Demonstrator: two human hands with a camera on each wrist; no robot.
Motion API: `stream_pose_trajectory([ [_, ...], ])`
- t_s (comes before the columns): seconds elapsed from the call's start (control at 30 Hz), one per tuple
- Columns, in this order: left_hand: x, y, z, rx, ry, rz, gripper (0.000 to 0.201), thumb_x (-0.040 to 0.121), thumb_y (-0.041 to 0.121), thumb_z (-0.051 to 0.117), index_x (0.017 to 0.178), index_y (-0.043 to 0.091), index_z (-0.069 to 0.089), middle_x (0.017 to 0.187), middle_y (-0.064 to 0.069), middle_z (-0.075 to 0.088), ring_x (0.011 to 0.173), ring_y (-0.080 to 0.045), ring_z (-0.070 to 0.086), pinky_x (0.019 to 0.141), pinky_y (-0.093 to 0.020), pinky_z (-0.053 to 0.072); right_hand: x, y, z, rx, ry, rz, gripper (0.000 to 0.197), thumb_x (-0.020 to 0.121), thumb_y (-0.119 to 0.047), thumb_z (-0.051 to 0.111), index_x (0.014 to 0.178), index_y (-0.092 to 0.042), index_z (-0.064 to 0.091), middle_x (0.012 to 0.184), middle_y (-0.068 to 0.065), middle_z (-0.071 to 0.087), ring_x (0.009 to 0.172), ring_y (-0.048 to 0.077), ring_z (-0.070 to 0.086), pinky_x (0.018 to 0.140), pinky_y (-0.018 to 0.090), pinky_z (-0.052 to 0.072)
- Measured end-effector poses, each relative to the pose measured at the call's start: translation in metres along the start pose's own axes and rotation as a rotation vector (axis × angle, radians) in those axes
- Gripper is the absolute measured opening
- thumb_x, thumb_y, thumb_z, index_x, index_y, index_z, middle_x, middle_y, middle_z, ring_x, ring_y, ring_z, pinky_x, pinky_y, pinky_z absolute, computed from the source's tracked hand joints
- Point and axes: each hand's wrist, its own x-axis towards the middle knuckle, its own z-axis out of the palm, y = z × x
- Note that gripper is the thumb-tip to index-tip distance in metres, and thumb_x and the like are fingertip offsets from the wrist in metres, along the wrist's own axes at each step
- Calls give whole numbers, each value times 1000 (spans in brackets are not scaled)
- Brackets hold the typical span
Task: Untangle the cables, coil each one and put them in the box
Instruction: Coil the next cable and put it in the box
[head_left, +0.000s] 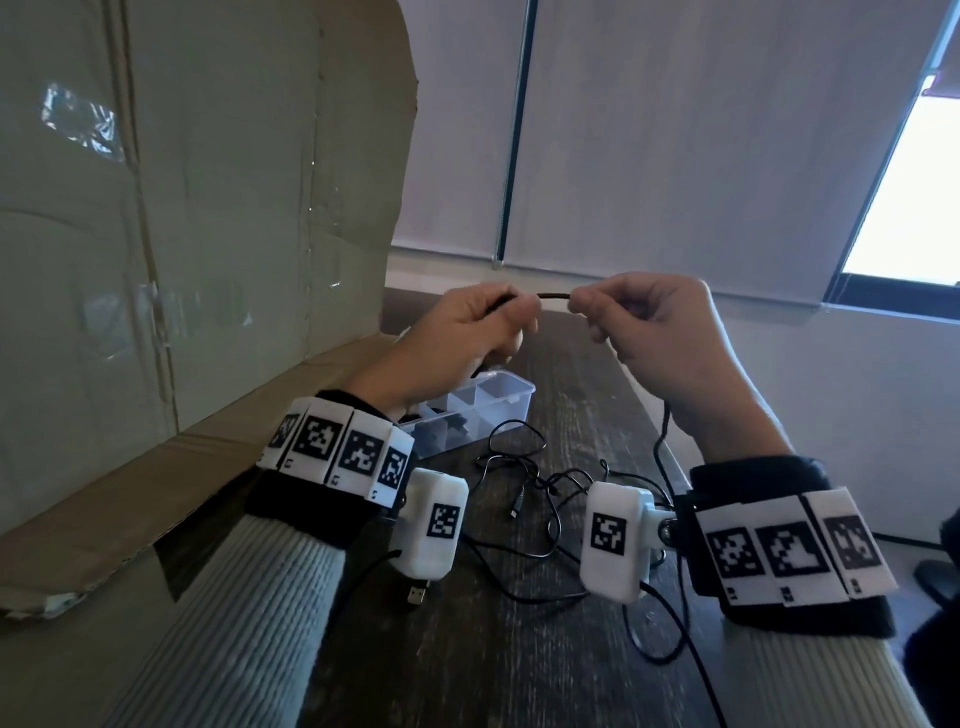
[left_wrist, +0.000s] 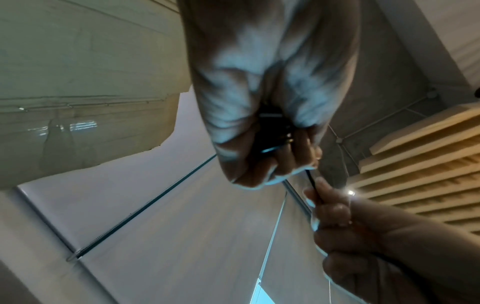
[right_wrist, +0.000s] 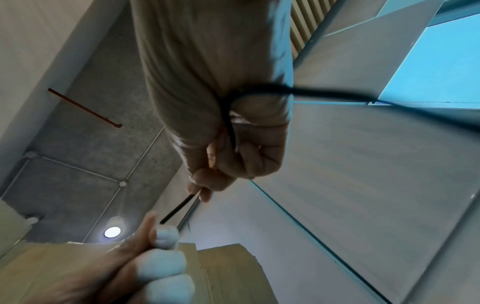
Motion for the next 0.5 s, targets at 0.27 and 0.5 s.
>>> stream_pose_trajectory([
  [0.27,11,7,-1,-513,463,-13,28,103,24,35,86,10,53,95,-2,67,98,-17,68,74,-32,58,-2,5,4,-41,-123,6,17,95,-14,59,86,-15,73,43,-21,52,47,-3,46,43,7,33],
  [0.5,13,10,4,-660,506,24,32,104,27,32,85,6,47,66,0,55,55,-9,61,62,-35,60,-8,7,21,-72,-381,61,17,95,-19,60,93,-18,76,61,-10,68,49,-4,52,48,6,34],
])
